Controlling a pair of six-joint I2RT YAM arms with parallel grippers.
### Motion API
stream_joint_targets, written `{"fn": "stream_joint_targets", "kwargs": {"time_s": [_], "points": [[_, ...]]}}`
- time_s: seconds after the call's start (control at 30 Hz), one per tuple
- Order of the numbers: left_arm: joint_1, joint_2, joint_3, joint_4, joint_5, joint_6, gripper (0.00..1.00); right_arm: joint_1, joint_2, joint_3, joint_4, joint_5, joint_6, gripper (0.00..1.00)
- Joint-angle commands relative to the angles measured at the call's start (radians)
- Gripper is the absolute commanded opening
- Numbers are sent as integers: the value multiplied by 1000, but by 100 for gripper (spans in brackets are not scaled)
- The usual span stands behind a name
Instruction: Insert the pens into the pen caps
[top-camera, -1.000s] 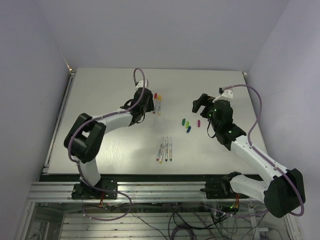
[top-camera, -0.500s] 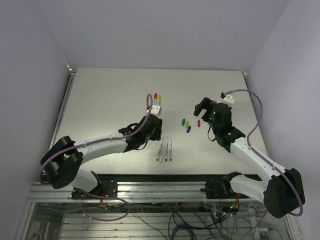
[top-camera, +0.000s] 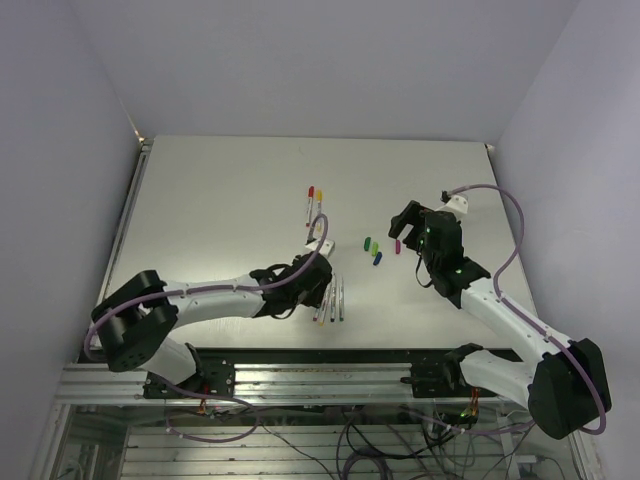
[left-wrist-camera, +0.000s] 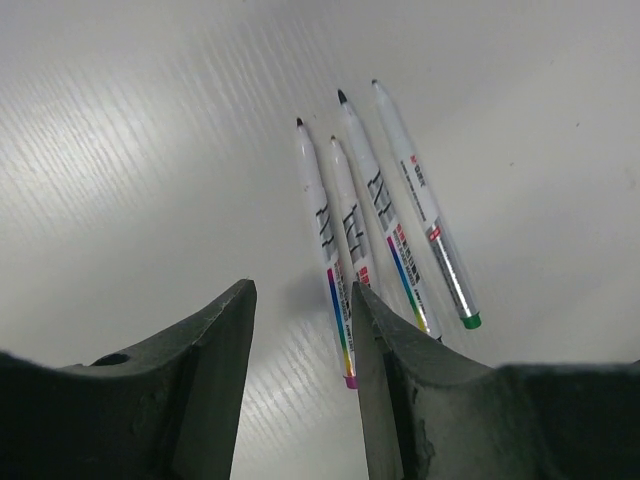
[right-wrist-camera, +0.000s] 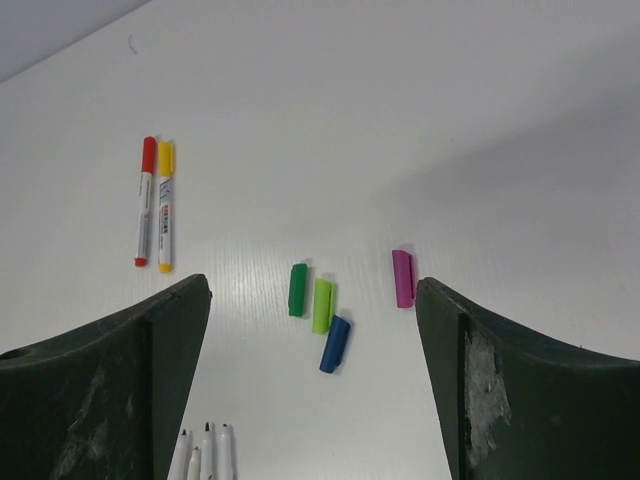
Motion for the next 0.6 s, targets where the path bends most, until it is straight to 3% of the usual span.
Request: {"fn": "stream_joint_targets", "kwargs": {"time_s": [0.0, 0.57], "points": [[-26, 55, 15, 5, -21, -7, 53, -5, -21, -5, -6, 0, 20, 83], [-62, 194, 72, -39, -66, -8, 50, -4, -27, -9, -13, 8, 24, 83]]}}
